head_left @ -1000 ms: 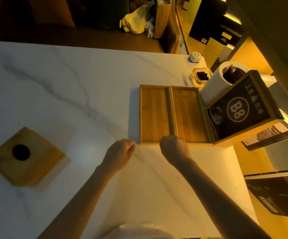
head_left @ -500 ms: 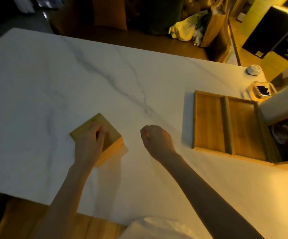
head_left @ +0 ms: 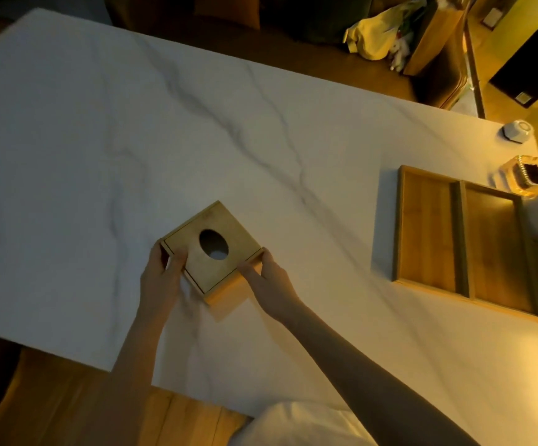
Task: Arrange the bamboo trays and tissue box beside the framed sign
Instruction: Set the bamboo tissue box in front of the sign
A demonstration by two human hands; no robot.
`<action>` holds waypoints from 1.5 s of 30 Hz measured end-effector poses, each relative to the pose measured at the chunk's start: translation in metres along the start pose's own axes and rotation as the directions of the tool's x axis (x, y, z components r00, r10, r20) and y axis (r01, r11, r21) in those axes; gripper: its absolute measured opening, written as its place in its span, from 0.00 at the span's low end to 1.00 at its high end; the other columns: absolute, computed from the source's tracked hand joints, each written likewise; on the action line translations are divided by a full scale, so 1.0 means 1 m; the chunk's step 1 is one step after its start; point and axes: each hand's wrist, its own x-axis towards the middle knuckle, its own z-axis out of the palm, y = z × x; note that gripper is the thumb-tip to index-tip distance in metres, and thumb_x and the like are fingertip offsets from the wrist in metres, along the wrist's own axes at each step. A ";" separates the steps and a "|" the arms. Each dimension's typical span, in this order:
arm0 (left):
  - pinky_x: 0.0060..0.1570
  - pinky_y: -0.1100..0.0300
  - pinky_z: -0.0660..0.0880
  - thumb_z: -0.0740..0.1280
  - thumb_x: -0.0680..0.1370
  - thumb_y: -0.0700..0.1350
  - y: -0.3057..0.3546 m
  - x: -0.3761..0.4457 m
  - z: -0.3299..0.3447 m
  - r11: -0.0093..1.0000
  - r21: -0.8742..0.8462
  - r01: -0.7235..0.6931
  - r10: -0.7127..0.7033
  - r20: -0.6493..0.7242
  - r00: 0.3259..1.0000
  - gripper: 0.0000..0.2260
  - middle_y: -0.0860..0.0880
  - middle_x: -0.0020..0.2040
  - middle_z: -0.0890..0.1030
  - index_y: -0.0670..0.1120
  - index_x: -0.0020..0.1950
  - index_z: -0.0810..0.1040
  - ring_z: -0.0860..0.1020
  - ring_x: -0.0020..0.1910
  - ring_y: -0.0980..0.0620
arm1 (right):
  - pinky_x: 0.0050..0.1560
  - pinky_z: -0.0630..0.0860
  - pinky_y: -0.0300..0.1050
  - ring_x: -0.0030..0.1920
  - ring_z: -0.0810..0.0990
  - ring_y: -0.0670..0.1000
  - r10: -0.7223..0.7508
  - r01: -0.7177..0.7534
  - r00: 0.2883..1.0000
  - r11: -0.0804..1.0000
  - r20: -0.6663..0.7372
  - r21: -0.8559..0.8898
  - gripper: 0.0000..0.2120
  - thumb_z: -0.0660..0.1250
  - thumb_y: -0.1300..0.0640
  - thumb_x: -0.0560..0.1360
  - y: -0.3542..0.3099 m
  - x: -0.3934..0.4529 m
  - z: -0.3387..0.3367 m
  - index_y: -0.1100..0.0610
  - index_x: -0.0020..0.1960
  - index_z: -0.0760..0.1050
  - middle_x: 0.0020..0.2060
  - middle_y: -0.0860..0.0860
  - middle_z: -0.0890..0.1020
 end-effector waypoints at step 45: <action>0.28 0.67 0.65 0.62 0.75 0.48 0.105 -0.194 0.300 0.861 0.070 -0.503 0.406 0.502 0.764 0.11 0.51 0.29 0.70 0.39 0.42 0.71 0.69 0.28 0.54 | 0.52 0.74 0.50 0.52 0.75 0.52 0.278 0.012 0.599 0.935 -0.751 0.356 0.20 0.68 0.51 0.71 0.182 -0.220 -0.232 0.57 0.60 0.73 0.54 0.54 0.80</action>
